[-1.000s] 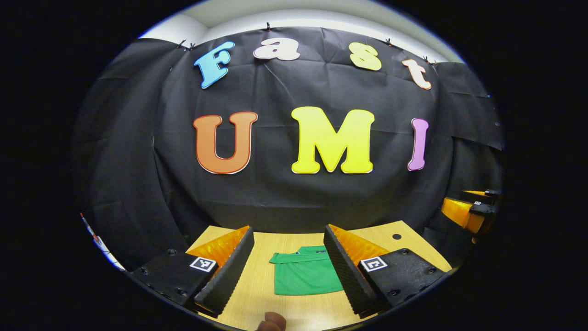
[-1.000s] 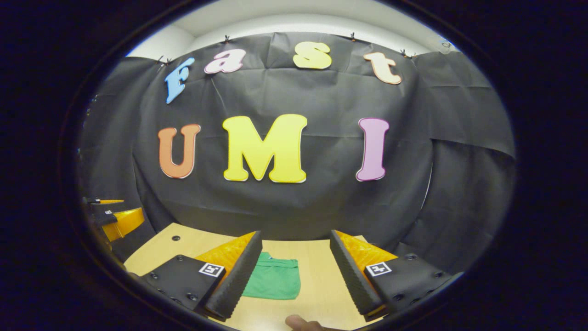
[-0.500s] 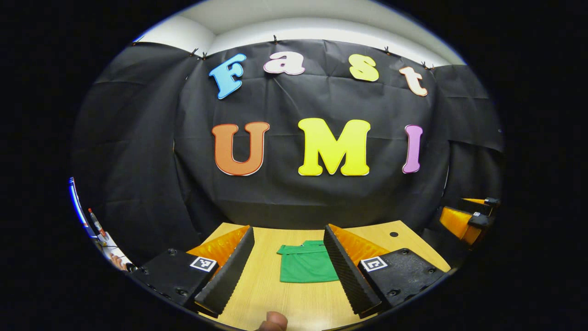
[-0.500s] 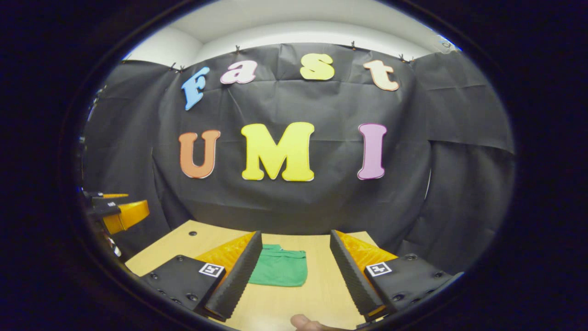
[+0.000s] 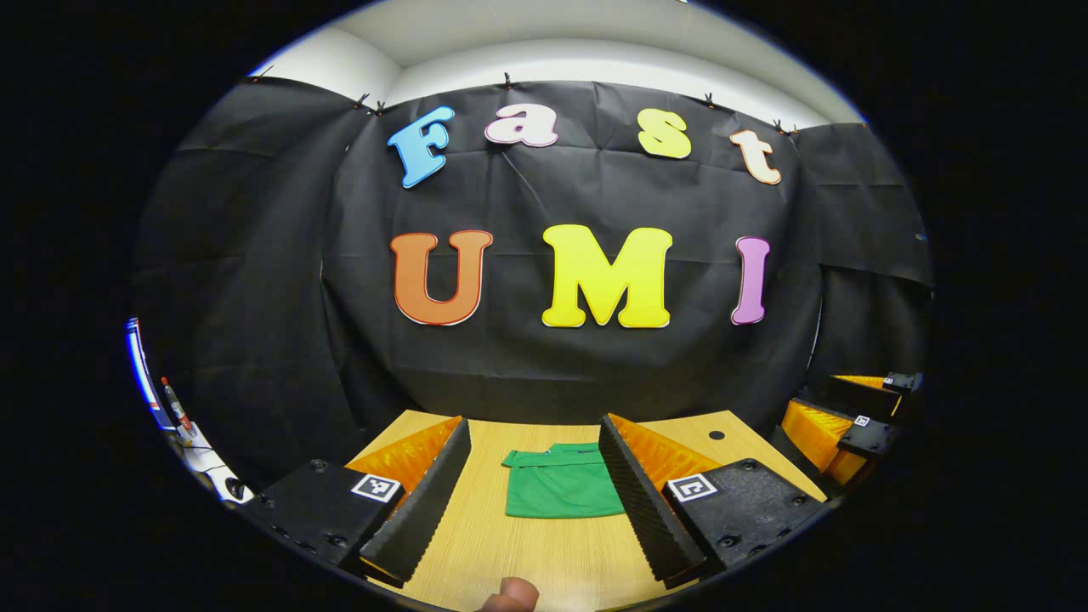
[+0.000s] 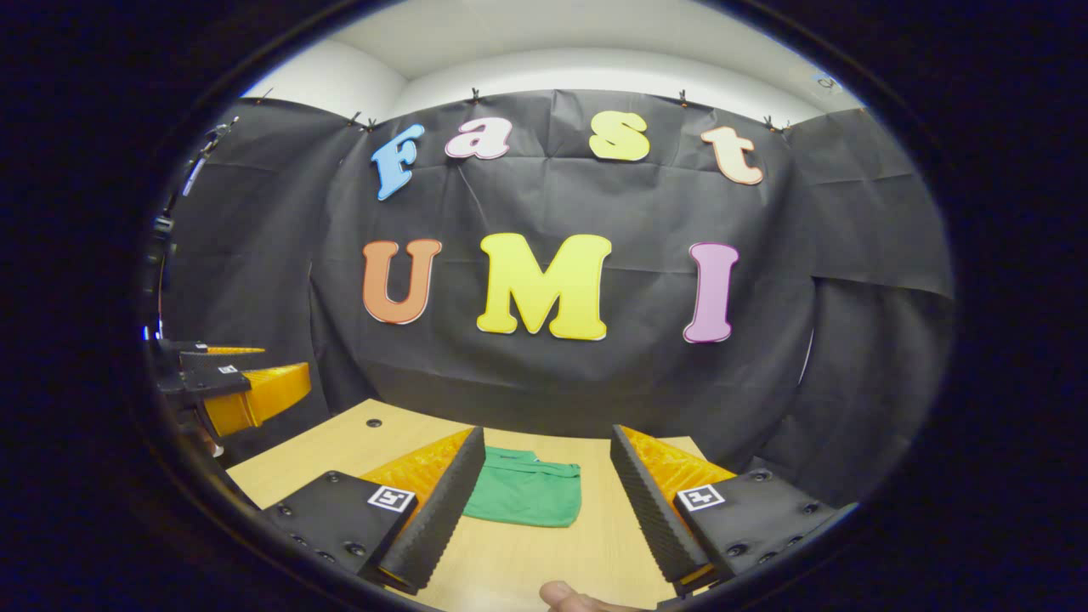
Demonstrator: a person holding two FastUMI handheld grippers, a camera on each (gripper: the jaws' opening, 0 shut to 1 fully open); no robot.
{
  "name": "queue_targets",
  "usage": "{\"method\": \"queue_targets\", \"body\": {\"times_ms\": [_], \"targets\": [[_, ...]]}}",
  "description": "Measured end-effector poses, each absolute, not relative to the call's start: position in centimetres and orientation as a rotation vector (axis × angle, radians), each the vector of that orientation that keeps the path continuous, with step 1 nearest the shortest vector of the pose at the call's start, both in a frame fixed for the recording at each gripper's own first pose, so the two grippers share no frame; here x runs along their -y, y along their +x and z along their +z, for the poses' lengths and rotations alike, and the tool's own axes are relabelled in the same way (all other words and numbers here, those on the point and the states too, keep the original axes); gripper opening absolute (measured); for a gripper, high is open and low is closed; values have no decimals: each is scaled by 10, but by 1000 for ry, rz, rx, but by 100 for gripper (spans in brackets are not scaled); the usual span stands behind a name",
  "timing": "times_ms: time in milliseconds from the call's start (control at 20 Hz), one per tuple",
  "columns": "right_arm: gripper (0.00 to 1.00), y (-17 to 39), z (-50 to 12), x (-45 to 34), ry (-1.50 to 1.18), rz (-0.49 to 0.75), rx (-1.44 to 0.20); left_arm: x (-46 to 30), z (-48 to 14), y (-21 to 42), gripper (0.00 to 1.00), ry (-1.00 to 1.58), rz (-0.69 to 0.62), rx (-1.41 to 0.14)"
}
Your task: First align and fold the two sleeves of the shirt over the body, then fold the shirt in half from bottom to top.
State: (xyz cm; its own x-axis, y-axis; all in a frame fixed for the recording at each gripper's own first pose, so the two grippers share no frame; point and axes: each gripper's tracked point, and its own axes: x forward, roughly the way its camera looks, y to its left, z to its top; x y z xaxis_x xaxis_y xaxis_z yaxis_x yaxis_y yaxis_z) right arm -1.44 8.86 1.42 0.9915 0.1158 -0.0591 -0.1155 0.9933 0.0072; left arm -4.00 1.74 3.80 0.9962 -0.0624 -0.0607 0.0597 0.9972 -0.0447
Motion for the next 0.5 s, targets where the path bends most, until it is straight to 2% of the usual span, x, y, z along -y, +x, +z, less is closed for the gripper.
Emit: {"method": "queue_targets", "body": {"times_ms": [450, 500], "targets": [[96, -11, 20, -99, -16, 145, -49, -17, 39, -33, 98, -62, -68, -60], [96, -10, 19, -100, -20, 149, -49, -18, 38, -32, 100, -61, -67, -64]]}}
